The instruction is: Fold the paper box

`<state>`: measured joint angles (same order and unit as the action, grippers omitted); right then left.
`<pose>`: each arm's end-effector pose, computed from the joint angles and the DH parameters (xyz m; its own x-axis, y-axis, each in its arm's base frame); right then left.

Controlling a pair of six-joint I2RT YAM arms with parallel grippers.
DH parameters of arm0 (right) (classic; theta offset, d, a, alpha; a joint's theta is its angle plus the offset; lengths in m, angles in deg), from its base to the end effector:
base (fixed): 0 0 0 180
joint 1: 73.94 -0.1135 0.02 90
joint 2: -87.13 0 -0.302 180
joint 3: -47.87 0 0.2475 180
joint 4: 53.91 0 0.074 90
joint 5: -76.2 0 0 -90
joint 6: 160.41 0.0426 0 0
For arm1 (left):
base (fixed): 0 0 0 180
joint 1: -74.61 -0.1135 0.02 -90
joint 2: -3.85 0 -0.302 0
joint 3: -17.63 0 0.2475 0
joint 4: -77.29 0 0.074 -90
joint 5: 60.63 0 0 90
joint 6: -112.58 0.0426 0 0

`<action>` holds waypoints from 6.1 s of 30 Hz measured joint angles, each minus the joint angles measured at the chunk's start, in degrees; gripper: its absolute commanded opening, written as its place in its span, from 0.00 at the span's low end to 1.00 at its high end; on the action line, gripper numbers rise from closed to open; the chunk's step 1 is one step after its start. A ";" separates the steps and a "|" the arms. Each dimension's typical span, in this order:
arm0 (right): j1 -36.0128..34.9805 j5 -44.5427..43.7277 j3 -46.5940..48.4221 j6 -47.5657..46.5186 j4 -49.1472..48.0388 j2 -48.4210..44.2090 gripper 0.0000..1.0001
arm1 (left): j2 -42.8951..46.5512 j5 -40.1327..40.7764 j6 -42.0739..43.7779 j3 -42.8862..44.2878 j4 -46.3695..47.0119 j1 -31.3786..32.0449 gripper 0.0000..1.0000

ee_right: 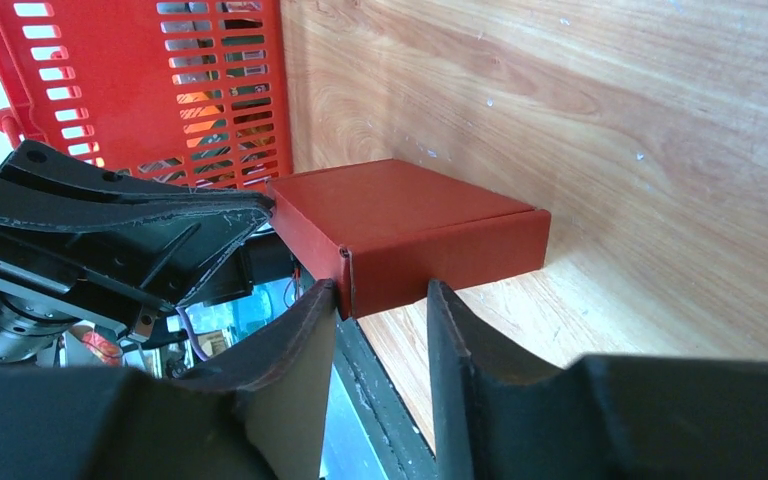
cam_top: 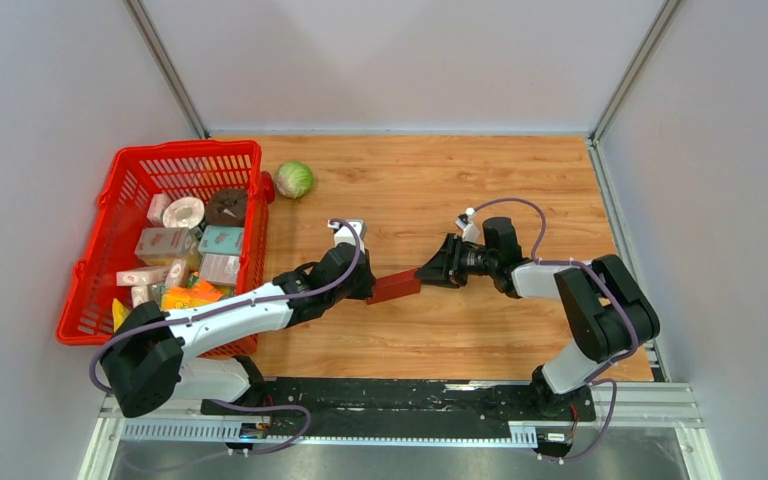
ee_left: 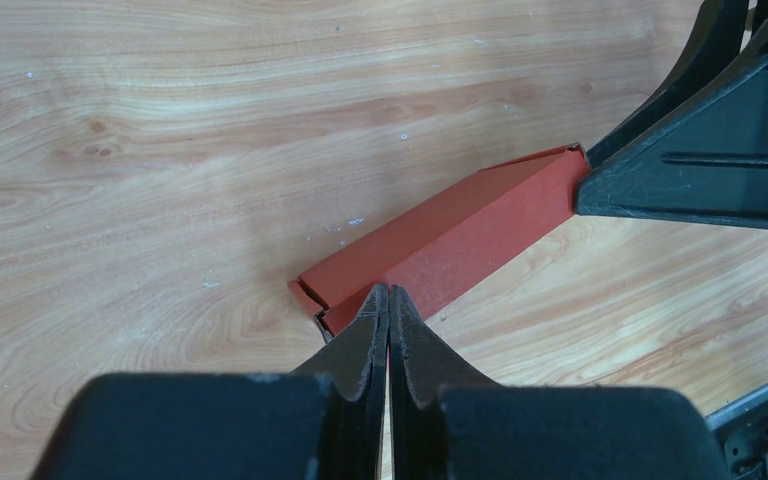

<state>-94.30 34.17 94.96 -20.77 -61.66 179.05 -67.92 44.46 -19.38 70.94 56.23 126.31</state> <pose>0.2585 0.1297 0.1790 -0.9669 0.1853 -0.1754 -0.0799 0.4328 0.8979 0.1631 -0.1886 0.2487 -0.7167 -0.1341 -0.6844 0.2072 0.8961 -0.3926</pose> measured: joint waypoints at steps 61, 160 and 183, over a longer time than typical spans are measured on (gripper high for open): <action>-3.80 -18.53 2.97 -14.36 33.20 -16.63 0.62 | -4.15 -0.11 2.78 11.19 -20.85 -1.70 0.63; -17.07 -66.99 35.63 -42.97 84.04 13.18 0.56 | 36.54 -20.83 12.70 13.70 -29.16 -4.85 0.61; -0.44 -75.95 36.26 -42.84 80.91 15.47 0.47 | 46.88 -23.65 12.68 10.40 -31.98 -4.85 0.60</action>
<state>-94.74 -41.79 131.22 -63.60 19.25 194.52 -21.03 20.81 -6.70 81.35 24.25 121.46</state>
